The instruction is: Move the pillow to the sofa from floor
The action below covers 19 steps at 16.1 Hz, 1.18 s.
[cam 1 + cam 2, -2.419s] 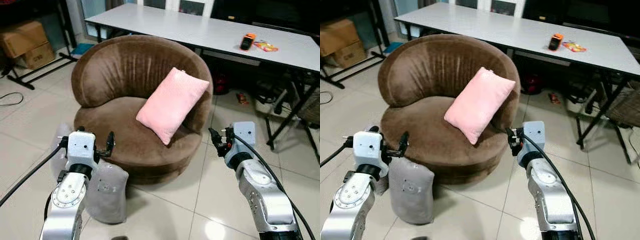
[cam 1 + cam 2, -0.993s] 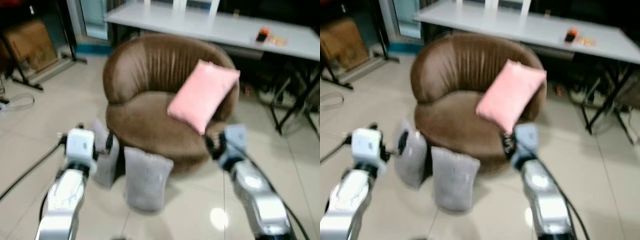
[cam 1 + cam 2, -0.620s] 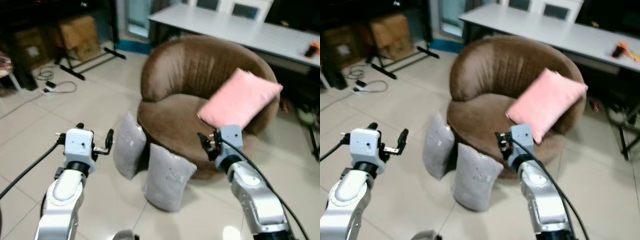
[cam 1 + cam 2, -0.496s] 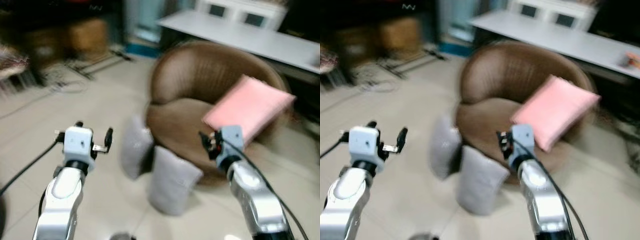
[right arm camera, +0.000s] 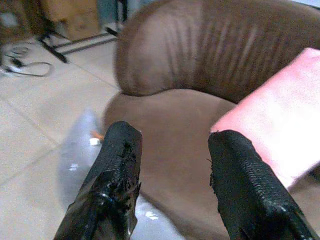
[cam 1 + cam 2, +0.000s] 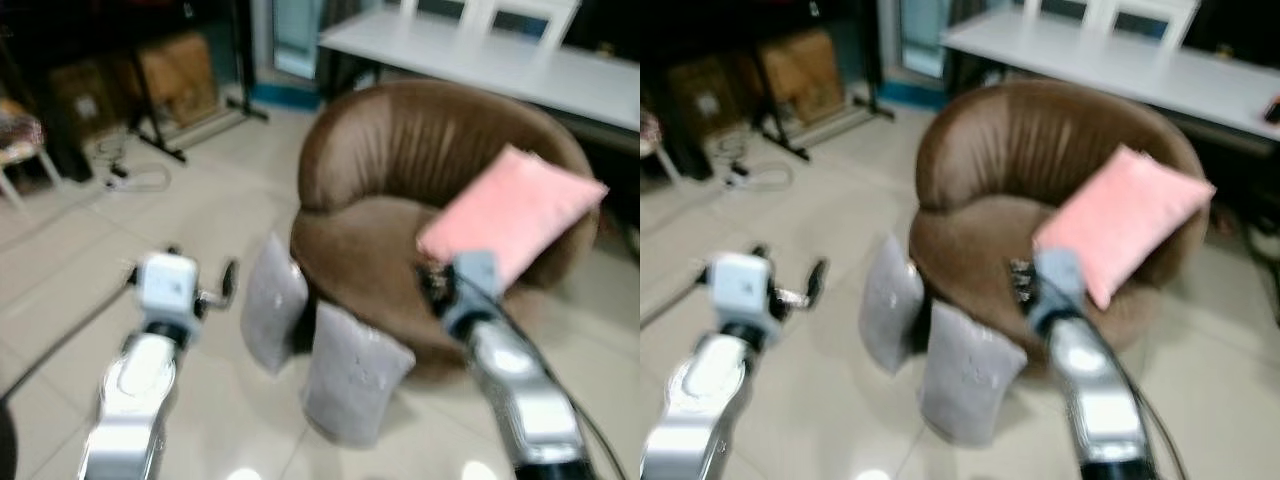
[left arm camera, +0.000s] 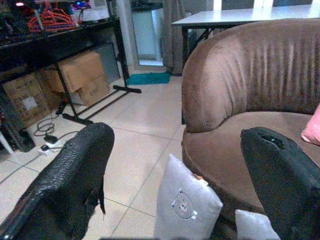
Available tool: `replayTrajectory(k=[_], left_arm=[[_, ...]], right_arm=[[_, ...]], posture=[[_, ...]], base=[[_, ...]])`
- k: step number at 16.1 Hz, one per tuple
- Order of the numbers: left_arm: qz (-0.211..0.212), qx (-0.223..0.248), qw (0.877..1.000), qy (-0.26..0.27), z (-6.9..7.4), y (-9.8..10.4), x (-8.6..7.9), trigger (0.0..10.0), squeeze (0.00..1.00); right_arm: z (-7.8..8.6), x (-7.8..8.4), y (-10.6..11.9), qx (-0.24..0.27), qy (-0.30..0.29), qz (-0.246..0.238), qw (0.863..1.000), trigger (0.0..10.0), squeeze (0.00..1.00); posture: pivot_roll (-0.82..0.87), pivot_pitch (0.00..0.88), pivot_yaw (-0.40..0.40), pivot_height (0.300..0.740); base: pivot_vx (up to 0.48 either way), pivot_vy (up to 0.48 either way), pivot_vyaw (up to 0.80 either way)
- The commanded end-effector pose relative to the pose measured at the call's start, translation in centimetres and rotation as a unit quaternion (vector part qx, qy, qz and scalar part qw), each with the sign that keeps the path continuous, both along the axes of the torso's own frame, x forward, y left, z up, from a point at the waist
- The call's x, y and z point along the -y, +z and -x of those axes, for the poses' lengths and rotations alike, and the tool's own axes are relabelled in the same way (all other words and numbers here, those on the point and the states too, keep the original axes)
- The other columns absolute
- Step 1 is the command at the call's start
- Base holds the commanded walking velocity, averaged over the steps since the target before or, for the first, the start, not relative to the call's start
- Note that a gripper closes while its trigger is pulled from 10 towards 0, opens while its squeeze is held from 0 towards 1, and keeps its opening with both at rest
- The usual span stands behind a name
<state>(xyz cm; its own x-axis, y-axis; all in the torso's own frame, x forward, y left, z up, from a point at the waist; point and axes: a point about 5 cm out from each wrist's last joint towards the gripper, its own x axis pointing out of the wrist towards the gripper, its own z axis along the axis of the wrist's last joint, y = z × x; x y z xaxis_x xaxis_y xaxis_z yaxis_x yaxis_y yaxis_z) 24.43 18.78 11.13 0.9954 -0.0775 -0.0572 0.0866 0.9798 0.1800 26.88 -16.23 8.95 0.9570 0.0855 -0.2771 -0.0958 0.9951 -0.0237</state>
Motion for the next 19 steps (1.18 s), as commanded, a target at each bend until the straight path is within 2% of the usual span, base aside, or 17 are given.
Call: replayTrajectory(k=[1,10,15,17,19], left_arm=[[-0.012,0.003,1.000,0.008,-0.07,0.30,-0.69,10.0,0.00],[-0.017,0.003,1.000,0.007,-0.18,0.26,-0.72,10.0,0.00],[-0.023,0.016,1.000,0.014,-0.30,0.44,-0.81,10.0,0.00],[-0.043,0.035,0.998,0.019,-0.38,0.69,-0.87,10.0,0.00],[-0.051,0.032,0.998,0.019,-0.34,0.51,-0.89,10.0,0.00]], right_arm=[[-0.38,-0.72,0.69,0.013,0.009,-0.002,1.000,10.0,0.00],[-0.44,-1.07,0.58,0.011,0.025,0.008,1.000,10.0,0.00],[-0.43,-0.67,0.38,0.008,0.016,-0.023,1.000,10.0,0.00],[-0.38,-0.42,0.29,0.011,0.009,-0.047,0.999,10.0,0.00],[-0.41,-0.17,0.25,0.013,0.008,-0.046,0.999,10.0,0.00]], posture=[[0.03,0.000,-0.052,0.740],[0.02,0.000,-0.053,0.740],[0.02,0.000,-0.055,0.740],[0.02,0.000,-0.056,0.725],[0.02,0.000,-0.060,0.710]], base=[[0.292,0.000,0.00],[0.292,0.000,0.00],[0.172,0.000,0.00],[0.000,0.000,0.00],[0.000,0.000,0.00]])
